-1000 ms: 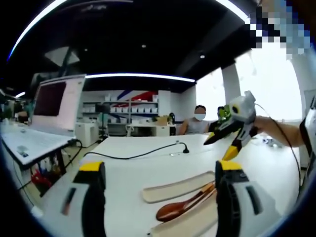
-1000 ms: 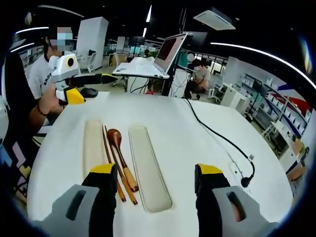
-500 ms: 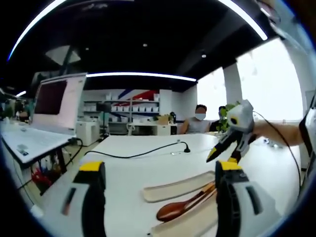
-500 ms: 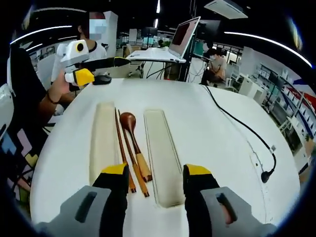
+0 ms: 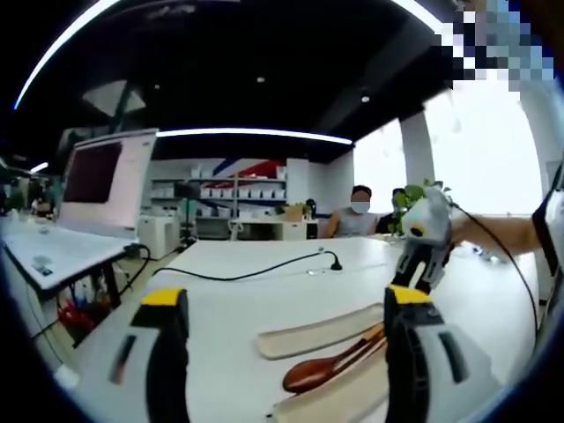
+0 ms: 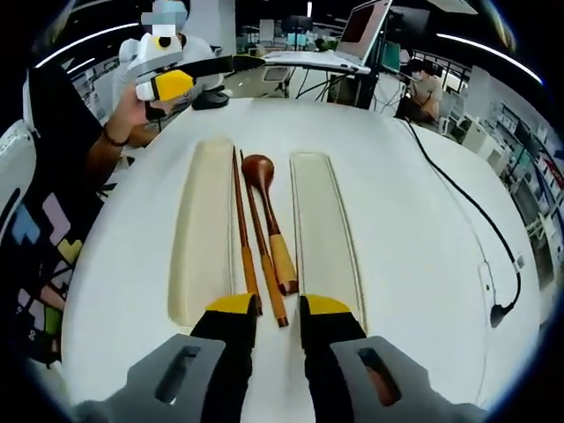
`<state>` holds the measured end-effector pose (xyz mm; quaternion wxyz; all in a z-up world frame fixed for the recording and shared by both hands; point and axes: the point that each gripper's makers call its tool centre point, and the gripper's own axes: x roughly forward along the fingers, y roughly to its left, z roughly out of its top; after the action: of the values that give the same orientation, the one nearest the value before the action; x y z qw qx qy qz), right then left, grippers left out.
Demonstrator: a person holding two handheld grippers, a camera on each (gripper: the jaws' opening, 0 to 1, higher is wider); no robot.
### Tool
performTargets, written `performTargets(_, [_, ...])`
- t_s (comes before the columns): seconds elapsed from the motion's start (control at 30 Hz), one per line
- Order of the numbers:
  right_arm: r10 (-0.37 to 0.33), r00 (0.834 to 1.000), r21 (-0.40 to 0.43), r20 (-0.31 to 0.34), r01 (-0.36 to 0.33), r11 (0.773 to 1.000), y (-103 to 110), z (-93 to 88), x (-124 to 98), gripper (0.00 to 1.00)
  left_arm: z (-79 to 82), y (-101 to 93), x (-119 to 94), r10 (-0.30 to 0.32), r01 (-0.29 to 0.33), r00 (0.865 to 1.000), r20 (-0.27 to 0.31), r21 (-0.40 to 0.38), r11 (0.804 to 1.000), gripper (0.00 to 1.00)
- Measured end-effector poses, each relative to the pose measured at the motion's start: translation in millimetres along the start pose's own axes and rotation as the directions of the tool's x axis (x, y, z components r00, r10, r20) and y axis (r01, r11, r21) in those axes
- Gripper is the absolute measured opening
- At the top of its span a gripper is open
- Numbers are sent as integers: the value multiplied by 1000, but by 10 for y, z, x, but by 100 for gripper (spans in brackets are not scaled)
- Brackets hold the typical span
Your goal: Arrange the utensils inside the cutlery case until each visible utensil rests in its matching compartment.
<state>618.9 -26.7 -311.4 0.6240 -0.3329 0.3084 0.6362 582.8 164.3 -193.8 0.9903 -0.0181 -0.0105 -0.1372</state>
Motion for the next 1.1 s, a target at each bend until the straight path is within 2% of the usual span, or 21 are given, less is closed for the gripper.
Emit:
performTargets(0.1, [13,1000,16,-12,-13,1000,-9,-1,13,15,16,2,2,3,-4,1000,8,5,1000,97])
performTargets(0.27, [37,997,22,-61,-35,999,-15,-51,47,10,-48,-12,11,2,-2,1000,-6,-2,1000,97])
performTargets(0.6, [79,990,29,-120,-76,997,8,-66,103,9,-105,38,13,12,-12,1000,-15,-11,1000,94])
performTargets(0.67, [83,988,25,-132,-80,996,12,-73,113,9,-112,21,35,-7,7,1000,-24,-12,1000,89])
performTargets(0.73, [87,986,24,-141,-84,996,14,-79,117,9,-110,-57,78,-66,66,997,-44,10,998,81])
performTargets(0.8, [89,986,24,-143,-86,996,14,-73,120,9,-133,-128,124,-120,124,990,-78,44,991,74])
performTargets(0.83, [90,985,22,-145,-88,996,15,-71,121,9,-177,-169,149,-149,158,981,-121,70,985,71])
performTargets(0.93, [92,985,19,-148,-90,996,17,-62,128,9,-305,-295,230,-220,262,947,-236,169,950,60])
performTargets(1.0, [95,984,19,-151,-93,995,23,-65,134,9,-383,-368,264,-254,316,922,-293,187,930,53])
performTargets(1.1, [98,982,23,-160,-96,995,28,-81,140,9,-458,-479,304,-313,388,887,-339,182,903,45])
